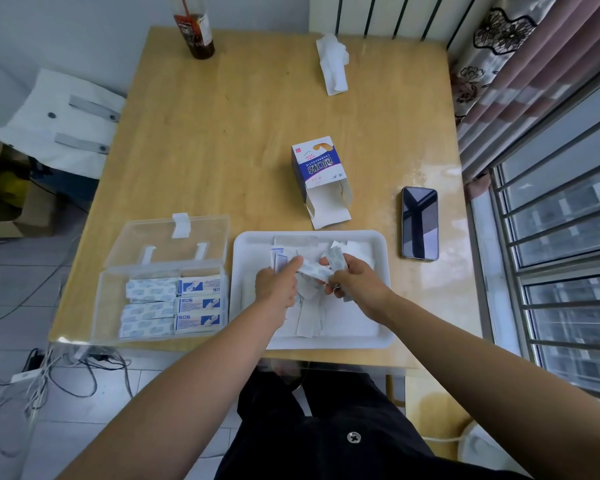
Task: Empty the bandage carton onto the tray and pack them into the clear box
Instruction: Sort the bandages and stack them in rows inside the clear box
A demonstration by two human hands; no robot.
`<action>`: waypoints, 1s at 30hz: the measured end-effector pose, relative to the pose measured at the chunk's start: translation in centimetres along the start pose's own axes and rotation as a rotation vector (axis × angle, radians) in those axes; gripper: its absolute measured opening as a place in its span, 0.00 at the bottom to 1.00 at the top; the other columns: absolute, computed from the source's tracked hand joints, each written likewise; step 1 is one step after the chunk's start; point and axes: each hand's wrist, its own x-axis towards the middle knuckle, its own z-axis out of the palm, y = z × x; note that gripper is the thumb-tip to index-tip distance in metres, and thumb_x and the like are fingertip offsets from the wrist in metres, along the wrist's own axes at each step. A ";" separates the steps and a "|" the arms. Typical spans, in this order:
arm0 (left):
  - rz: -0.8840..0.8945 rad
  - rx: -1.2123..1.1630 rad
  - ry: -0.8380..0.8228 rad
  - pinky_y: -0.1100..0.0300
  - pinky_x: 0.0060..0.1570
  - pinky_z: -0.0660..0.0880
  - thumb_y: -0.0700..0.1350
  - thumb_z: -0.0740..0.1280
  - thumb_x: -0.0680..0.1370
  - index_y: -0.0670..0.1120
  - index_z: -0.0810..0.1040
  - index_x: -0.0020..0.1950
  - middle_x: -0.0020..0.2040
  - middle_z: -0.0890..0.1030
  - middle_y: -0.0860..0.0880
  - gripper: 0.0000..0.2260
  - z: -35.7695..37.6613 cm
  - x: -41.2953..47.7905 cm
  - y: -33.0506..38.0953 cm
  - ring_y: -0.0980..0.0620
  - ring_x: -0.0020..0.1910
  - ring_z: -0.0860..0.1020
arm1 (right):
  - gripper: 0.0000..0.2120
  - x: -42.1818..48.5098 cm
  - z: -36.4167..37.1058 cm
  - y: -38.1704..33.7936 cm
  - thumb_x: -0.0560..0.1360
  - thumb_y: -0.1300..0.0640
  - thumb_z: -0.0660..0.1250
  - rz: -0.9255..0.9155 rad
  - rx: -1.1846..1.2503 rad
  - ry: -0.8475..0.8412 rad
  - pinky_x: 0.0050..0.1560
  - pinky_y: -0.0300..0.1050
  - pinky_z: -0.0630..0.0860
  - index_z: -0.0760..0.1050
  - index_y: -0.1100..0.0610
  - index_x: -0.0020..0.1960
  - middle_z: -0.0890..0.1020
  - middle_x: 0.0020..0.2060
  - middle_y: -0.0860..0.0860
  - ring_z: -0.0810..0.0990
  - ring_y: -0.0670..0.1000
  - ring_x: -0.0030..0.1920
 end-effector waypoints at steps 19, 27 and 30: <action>0.021 0.054 -0.360 0.53 0.40 0.78 0.43 0.53 0.83 0.43 0.75 0.50 0.34 0.78 0.45 0.12 -2.7 -1.3 -0.7 0.48 0.34 0.77 | 0.13 0.0 1.0 1.3 0.75 0.58 0.65 -0.038 -0.588 0.168 0.30 0.41 0.62 0.66 0.60 0.34 0.68 0.29 0.52 0.66 0.51 0.31; 0.226 0.691 -0.490 0.63 0.27 0.61 0.46 0.57 0.81 0.47 0.75 0.45 0.33 0.70 0.50 0.09 -2.8 -1.6 -0.5 0.53 0.29 0.65 | 0.21 -1.2 1.7 -0.3 0.72 0.59 0.70 -0.384 -0.556 0.051 0.48 0.36 0.73 0.74 0.51 0.64 0.75 0.55 0.46 0.75 0.45 0.47; 0.261 0.734 -0.445 0.63 0.28 0.65 0.39 0.61 0.77 0.48 0.76 0.42 0.34 0.74 0.49 0.07 -2.8 -1.5 -0.5 0.52 0.31 0.70 | 0.03 -1.2 2.1 -0.4 0.74 0.61 0.68 -0.360 -0.665 -0.008 0.35 0.39 0.68 0.77 0.54 0.43 0.76 0.34 0.48 0.71 0.45 0.32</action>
